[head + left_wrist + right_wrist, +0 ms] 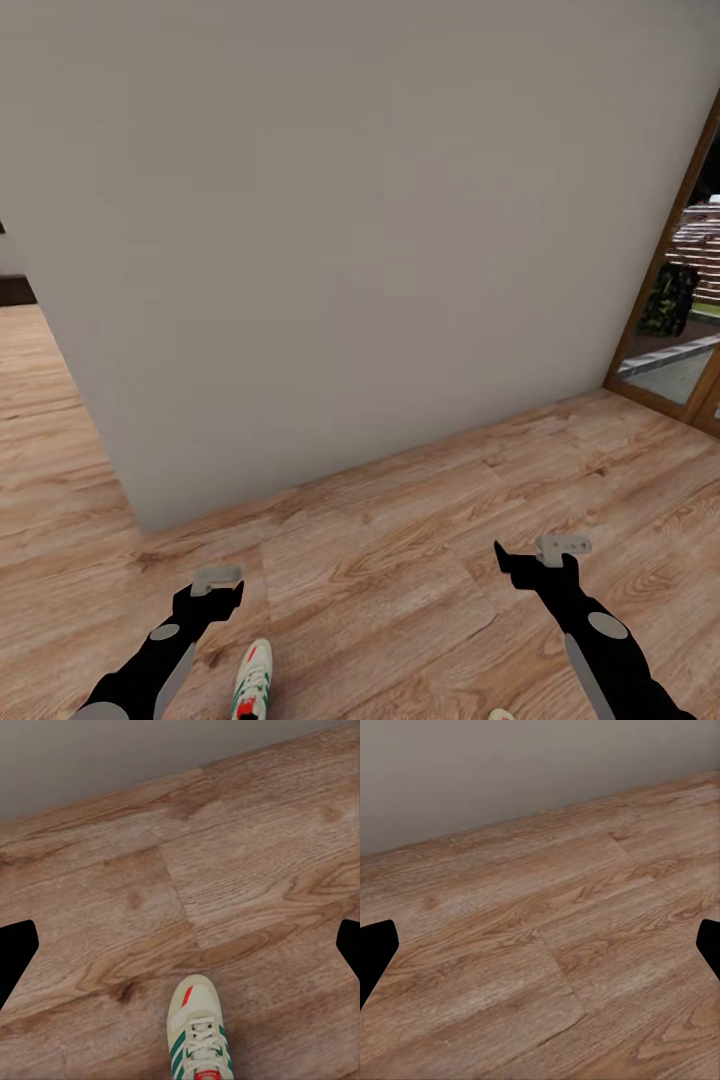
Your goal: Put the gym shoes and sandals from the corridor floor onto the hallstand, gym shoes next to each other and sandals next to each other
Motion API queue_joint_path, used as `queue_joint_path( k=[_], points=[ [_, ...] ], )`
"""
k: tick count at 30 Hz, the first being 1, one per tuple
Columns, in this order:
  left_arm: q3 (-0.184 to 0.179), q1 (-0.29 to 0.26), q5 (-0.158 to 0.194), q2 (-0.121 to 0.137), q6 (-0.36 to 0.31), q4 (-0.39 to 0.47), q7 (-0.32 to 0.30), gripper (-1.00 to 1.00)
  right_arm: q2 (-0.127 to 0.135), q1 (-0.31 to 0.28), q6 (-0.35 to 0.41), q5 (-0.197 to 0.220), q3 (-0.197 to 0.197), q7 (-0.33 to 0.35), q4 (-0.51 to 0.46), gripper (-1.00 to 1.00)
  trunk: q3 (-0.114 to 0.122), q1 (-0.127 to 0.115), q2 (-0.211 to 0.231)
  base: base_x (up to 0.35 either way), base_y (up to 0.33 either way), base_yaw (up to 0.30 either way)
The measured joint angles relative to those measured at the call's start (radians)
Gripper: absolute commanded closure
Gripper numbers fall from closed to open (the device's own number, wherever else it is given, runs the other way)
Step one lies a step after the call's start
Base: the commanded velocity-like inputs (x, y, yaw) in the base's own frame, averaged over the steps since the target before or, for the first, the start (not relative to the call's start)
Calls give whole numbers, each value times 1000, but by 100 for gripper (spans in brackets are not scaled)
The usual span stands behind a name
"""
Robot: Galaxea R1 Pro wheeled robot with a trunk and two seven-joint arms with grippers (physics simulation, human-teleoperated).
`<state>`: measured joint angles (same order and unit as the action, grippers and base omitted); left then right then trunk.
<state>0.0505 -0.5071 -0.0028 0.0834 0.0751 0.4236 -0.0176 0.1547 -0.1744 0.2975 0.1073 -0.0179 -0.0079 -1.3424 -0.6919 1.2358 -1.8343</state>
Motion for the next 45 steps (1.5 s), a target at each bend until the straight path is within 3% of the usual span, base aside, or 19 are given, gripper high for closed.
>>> queue_joint_path(
  k=[45],
  points=[
    [2, 0, 0, 0, 2, -1, 1, -100, -3, 0, -3, -3, 3, 0, 8, -100, -142, 173, -315, 0, 0, 1]
  ],
)
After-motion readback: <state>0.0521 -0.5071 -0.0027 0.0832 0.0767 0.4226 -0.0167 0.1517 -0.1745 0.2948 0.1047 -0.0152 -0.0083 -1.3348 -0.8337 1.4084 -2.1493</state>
